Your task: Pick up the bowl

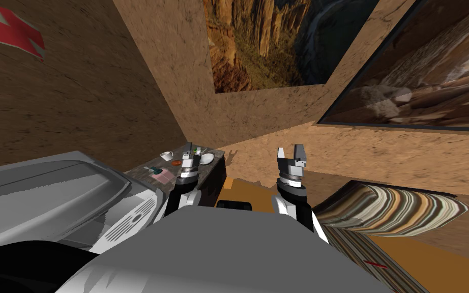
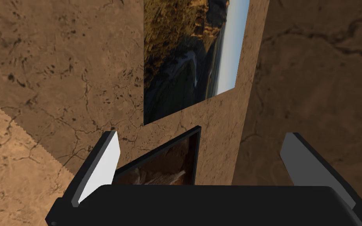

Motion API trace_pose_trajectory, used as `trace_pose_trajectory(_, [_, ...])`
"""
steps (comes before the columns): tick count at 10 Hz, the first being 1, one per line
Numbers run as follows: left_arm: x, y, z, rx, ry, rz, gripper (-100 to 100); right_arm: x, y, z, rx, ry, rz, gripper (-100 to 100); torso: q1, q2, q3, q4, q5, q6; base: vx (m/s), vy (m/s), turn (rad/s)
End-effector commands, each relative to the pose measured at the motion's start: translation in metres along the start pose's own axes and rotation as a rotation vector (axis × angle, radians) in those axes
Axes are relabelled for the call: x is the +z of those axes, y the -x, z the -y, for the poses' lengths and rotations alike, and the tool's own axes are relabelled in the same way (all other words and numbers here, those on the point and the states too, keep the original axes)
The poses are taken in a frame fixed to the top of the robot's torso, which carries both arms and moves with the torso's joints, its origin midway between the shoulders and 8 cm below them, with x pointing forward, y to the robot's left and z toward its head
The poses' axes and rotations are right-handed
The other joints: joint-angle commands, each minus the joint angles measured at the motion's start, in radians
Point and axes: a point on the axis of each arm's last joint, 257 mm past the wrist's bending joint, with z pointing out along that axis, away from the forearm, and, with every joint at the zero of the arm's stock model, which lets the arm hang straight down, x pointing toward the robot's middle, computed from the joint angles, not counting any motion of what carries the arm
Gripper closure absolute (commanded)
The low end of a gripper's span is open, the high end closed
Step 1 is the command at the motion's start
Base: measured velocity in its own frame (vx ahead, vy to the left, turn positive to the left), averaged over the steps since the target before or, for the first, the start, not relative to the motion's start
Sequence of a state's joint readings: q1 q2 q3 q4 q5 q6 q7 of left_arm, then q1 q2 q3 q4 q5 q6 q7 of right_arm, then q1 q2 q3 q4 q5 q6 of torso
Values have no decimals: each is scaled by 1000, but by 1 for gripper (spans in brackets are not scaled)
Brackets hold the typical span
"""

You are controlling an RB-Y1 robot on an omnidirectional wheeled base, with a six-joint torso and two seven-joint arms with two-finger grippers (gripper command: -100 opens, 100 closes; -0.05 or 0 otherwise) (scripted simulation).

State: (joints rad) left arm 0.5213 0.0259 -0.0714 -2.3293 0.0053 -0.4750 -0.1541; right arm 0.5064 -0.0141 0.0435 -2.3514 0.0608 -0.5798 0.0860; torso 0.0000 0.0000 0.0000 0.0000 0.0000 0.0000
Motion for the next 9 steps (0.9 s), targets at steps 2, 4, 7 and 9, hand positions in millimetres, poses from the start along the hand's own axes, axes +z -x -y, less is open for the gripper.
trace_pose_trajectory(2, [4, -4, -8, -33, 41, -31, -100, 0, 0, 0, 0, 0, 0, 0, 0, 0, 0, 0, 0, 0, -14, -9, -20])
trace_pose_trajectory(4, [6, -6, -12, -50, 61, -43, -100, 0, 0, 0, 0, 0, 0, 0, -1, 1, 1, 0, 0, 0, -18, -14, -11])
trace_pose_trajectory(7, [10, -10, -23, -89, 116, -70, -100, 0, 0, 0, 0, 0, 0, 0, -1, 1, 1, 0, 0, 0, -13, -14, -15])
trace_pose_trajectory(9, [12, -13, -29, -112, 149, -86, -100, 0, 0, 0, 0, 0, 0, 0, -1, 1, 0, 0, 0, 0, -9, -11, -12])
